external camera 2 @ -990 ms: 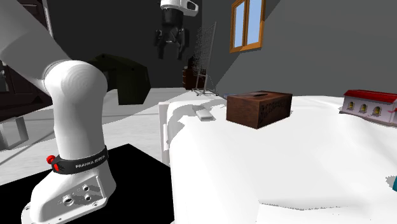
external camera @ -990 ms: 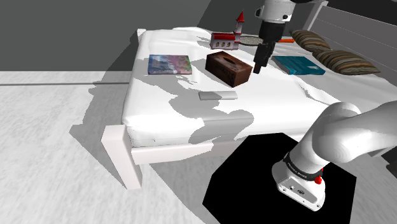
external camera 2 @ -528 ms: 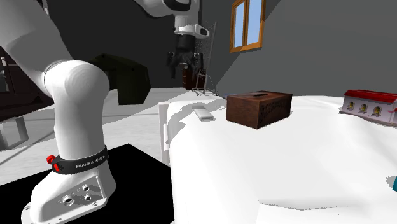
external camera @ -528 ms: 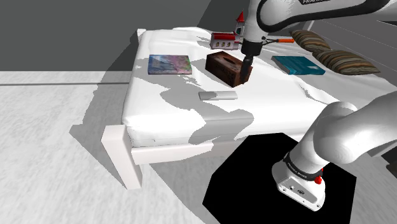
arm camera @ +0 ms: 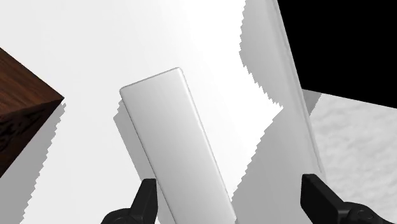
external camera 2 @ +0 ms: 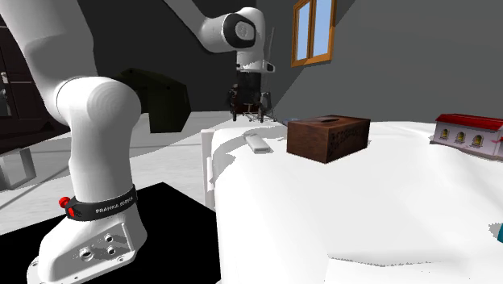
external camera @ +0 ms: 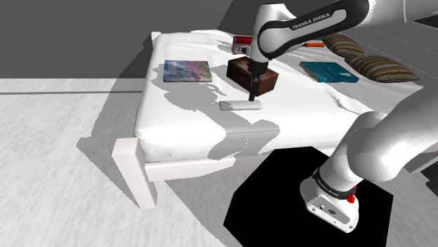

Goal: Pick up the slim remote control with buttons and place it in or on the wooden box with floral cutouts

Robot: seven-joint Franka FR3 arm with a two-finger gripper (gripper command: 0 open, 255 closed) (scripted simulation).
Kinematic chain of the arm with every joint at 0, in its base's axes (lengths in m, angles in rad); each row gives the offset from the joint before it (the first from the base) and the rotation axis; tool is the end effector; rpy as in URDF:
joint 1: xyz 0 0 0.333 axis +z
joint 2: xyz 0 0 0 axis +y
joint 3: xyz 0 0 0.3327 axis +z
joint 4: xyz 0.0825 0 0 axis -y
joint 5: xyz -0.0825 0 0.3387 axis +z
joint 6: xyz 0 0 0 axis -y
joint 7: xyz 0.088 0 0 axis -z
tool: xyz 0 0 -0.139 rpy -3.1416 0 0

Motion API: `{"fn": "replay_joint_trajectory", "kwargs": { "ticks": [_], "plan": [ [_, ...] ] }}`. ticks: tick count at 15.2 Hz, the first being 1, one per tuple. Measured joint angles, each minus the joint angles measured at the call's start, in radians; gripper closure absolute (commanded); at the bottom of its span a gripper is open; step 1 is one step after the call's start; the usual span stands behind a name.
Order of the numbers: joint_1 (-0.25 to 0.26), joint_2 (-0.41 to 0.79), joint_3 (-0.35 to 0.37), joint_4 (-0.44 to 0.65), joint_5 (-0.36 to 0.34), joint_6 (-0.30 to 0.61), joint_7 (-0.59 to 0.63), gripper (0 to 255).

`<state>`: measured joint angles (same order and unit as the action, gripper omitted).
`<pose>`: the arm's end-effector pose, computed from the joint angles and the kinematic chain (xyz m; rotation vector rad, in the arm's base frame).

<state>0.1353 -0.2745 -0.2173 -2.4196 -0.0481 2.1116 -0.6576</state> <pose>0.4005 -0.0382 0.4163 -2.9671 -0.9345 0.0466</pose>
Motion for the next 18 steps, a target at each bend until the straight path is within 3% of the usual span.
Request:
{"fn": "replay_joint_trajectory", "kwargs": {
  "ticks": [5, 11, 18],
  "plan": [
    [0.027, 0.162, -0.017, 0.051, 0.032, 0.129, -0.14, 0],
    [0.031, 0.224, -0.019, 0.021, 0.05, 0.221, -0.161, 0],
    [0.031, 0.237, -0.019, 0.014, 0.054, 0.242, -0.165, 0]
  ]
}}
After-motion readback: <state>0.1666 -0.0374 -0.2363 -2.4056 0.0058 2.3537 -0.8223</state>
